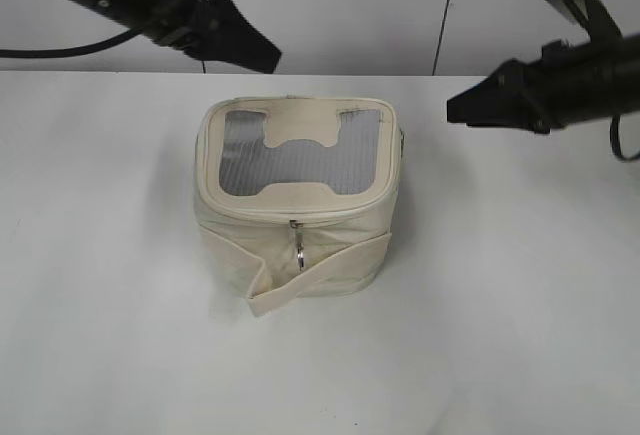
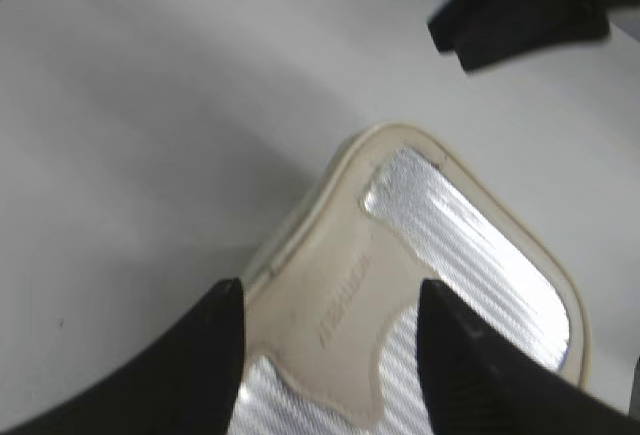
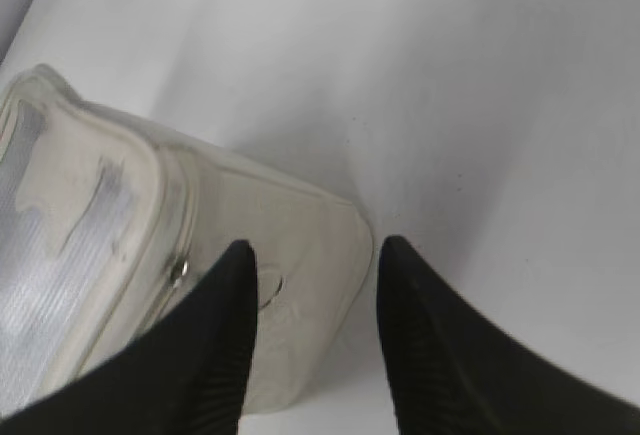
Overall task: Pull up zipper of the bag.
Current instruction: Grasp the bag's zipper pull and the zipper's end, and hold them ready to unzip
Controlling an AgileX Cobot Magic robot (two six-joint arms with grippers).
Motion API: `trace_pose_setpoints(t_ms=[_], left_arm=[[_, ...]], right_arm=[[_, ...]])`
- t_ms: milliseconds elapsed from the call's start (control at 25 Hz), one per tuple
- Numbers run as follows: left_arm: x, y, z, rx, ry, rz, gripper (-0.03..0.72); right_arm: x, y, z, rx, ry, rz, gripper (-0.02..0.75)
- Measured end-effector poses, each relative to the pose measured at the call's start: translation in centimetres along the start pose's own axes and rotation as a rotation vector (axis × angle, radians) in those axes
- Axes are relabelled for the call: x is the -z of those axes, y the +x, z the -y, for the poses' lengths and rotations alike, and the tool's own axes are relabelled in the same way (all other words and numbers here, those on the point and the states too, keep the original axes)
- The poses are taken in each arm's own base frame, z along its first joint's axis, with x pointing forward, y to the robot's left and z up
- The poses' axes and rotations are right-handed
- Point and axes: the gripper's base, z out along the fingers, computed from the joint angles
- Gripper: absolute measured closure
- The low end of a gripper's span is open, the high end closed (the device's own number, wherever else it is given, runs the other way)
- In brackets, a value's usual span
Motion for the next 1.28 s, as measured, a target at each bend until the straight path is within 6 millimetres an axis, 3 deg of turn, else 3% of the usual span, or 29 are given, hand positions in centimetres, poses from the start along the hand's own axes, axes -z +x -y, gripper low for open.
trace_pose_setpoints(t_ms=[160, 240, 560, 840, 920, 1040, 1080, 1280], left_arm=[[-3.5, -2.5, -1.8, -0.039, 0.144, 0.000, 0.244], [-4.9, -3.2, -2.5, -0.054, 0.183, -0.006, 0.244], [-9.1, -3.3, -2.2, -0.093, 0.248, -0.064, 0.242], [-11.2, -2.0, -2.4, -0.099, 0.232, -0.139, 0.251], [-11.5, -1.8, -2.6, -0.094, 0.217, -0.158, 0.330], [-11.6, -1.9, -2.6, -0.108, 0.189, -0.163, 0.568], [-11.7, -1.9, -2.6, -0.110, 0.188, -0.165, 0.608], [-11.7, -1.8, -2.6, -0.109, 0.184, -0.169, 0.636]], right_arm=[[0.7, 6.2, -0.7, 0.043, -0.014, 0.079, 0.351], [0.6, 7.6, -0.7, 0.076, -0.015, 0.075, 0.307], [0.4, 7.7, -0.8, 0.109, -0.023, 0.094, 0.274], [-0.6, 8.1, -0.2, 0.086, -0.049, 0.073, 0.274], [-0.9, 8.2, -0.1, 0.080, -0.064, 0.067, 0.275], [-1.6, 8.2, -0.3, 0.091, -0.074, 0.055, 0.275], [-1.8, 8.2, -0.5, 0.107, -0.080, 0.051, 0.275], [-4.0, 7.6, -1.9, 0.212, -0.028, -0.001, 0.277]])
